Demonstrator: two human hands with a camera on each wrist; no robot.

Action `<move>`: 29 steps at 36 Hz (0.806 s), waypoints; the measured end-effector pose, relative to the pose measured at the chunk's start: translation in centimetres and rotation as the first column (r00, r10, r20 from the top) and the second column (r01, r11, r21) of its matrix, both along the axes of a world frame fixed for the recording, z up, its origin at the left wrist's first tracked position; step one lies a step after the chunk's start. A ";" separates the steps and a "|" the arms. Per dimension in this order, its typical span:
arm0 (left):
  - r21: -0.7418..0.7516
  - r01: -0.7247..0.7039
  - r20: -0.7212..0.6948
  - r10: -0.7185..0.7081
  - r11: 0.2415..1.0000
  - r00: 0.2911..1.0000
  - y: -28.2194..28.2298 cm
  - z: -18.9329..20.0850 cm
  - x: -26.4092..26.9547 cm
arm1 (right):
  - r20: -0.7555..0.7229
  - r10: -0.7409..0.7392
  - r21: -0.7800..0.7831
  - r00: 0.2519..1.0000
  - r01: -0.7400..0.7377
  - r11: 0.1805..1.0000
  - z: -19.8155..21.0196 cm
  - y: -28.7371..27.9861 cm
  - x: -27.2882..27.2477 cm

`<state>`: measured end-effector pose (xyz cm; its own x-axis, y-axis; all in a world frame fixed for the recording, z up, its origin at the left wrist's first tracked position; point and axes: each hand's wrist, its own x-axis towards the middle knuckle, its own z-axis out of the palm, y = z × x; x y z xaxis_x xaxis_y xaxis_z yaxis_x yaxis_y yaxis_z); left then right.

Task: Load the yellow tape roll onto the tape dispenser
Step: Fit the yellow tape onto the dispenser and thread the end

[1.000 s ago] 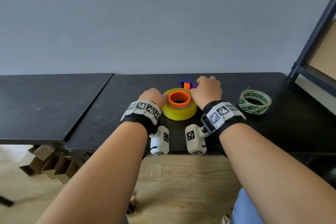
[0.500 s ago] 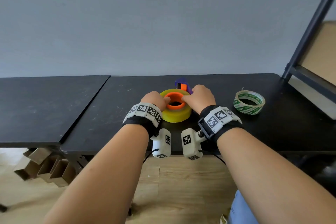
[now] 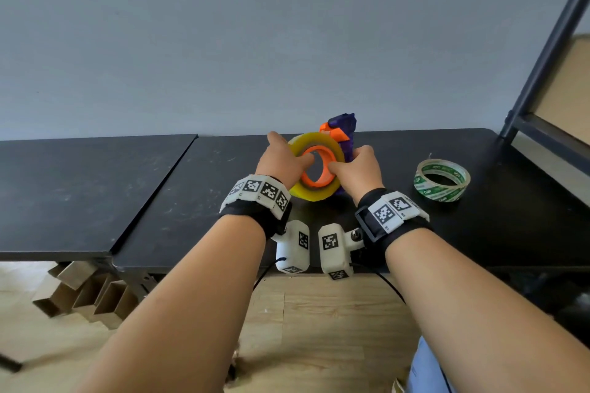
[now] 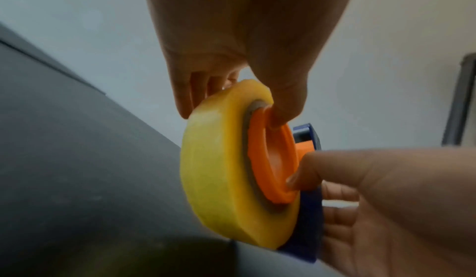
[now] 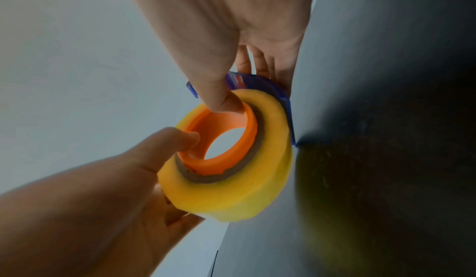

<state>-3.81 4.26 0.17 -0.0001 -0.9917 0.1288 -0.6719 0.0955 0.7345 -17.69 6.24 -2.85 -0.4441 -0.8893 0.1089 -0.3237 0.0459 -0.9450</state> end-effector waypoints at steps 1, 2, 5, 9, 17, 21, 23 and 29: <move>0.024 0.020 -0.051 -0.018 1.000 0.999 0.0 0.1 0.1 | 0.007 0.004 -0.009 1.000 -0.004 1.000 0.0 0.1 -0.1; 0.047 0.039 -0.085 -0.035 0.998 0.996 -0.1 0.3 0.1 | 0.015 0.006 -0.017 1.000 -0.006 1.000 0.0 0.2 -0.1; 0.068 0.109 -0.108 -0.101 0.992 0.989 -0.2 0.8 0.1 | 0.043 0.025 -0.011 0.999 -0.024 1.000 -0.1 0.4 -0.2; 0.084 0.129 -0.118 -0.119 0.988 0.986 -0.1 1.0 -0.3 | 0.037 0.061 0.026 0.997 -0.062 0.998 -0.1 0.3 -0.4; -0.067 0.122 0.061 -0.118 0.990 0.991 0.6 0.9 -1.3 | -0.001 0.005 0.014 1.000 -0.005 1.000 0.6 0.0 -1.1; -0.090 0.110 0.111 -0.100 0.990 0.989 0.7 0.9 -1.5 | -0.006 -0.120 -0.072 0.993 0.119 0.990 1.5 -0.2 -1.4; -0.089 0.112 0.129 -0.100 0.990 0.987 0.6 0.9 -1.7 | -0.022 -0.152 -0.140 0.988 0.147 0.979 2.0 -0.1 -1.5; -0.111 0.129 0.168 -0.110 0.985 0.980 0.8 0.7 -1.9 | -0.235 -0.153 -0.272 0.960 0.086 0.958 3.3 -0.5 -1.0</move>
<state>-5.74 5.10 0.91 -0.1480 -0.9604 0.2361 -0.7584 0.2634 0.5962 -18.70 5.71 0.42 -0.4736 -0.7581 0.4483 -0.5591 -0.1344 -0.8181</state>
